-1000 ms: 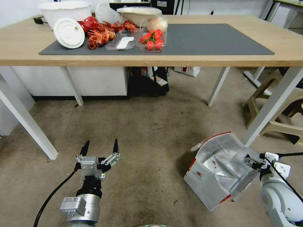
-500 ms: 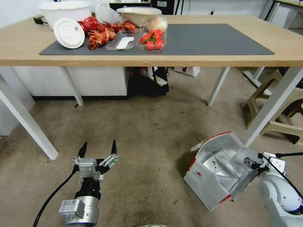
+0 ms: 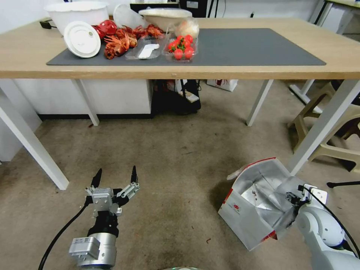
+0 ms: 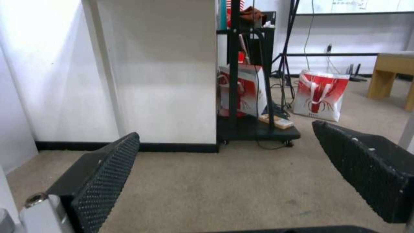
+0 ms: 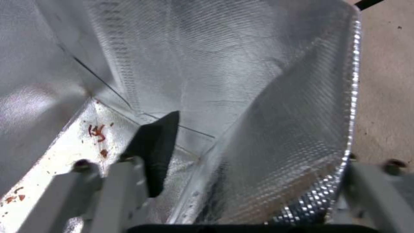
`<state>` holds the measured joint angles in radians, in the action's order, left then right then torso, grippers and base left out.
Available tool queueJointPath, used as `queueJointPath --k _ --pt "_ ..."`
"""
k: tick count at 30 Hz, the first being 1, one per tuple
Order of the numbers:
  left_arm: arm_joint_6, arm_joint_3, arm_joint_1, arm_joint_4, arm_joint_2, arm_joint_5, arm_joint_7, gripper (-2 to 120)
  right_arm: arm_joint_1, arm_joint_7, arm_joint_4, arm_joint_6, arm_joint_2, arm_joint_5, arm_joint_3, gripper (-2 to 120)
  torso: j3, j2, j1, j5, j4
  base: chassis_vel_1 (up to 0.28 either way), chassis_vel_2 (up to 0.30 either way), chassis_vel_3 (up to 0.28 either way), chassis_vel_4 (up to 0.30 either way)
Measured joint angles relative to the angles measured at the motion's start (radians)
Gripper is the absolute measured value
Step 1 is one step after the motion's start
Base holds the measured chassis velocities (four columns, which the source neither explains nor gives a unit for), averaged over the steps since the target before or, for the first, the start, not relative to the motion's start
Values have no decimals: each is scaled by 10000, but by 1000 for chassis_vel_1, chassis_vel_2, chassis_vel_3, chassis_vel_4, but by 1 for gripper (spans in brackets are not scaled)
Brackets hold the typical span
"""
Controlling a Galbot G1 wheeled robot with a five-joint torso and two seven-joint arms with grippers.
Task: Pick up the food delivery bag from the floor and place it on the table.
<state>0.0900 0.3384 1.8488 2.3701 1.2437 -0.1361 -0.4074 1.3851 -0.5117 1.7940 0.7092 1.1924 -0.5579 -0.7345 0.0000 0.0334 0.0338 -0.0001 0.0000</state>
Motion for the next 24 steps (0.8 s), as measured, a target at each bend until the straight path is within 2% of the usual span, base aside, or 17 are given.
queueJointPath --k 3,4,5,6,7,8,10,11,12,14,15,24 --pt "-21 5 -24 -5 -14 -18 -15 100 -8 4 -30 16 -9 -11 -10 41 0 0 0 0 0 0 0 0 0" --pt "-21 5 -24 -5 -14 -18 -15 100 -8 4 -30 16 -9 -11 -10 41 0 0 0 0 0 0 0 0 0" --pt "-31 7 -29 -6 -19 -34 -27 100 -23 4 -55 20 -20 -24 -23 34 0 0 0 0 0 0 0 0 0" --pt "-31 7 -30 -7 -20 -36 -29 100 -27 4 -61 21 -21 -28 -27 34 0 0 0 0 0 0 0 0 0" --pt "-37 11 -33 -10 -22 -41 -40 100 -53 4 -93 30 -26 -54 -40 25 0 0 1 0 0 0 0 0 0" --pt "-37 11 -33 -10 -22 -41 -40 100 -53 4 -93 30 -26 -54 -40 25 0 0 1 0 0 0 0 0 0" --pt "-39 15 -13 -10 -22 -38 -48 100 -77 4 -105 37 1 -82 -42 15 0 0 1 0 0 0 0 0 0" --pt "-39 15 -13 -10 -22 -38 -48 100 -77 4 -105 37 1 -82 -42 15 0 0 1 0 0 0 0 0 0" --pt "-39 16 -1 -10 -19 -31 -49 100 -80 5 -105 37 36 -87 -39 8 0 1 0 0 0 0 0 0 0" --pt "-39 15 6 -9 -14 -25 -51 100 -80 8 -104 37 67 -87 -34 6 0 0 0 1 0 0 0 0 0" --pt "-39 7 10 -10 -3 -17 -51 100 -77 9 -102 37 112 -88 -25 0 0 1 0 0 0 0 0 0 0" --pt "44 -40 -4 -162 30 0 -76 100 -90 -105 -195 -169 187 -329 64 0 0 1 0 0 0 0 0 0 0"
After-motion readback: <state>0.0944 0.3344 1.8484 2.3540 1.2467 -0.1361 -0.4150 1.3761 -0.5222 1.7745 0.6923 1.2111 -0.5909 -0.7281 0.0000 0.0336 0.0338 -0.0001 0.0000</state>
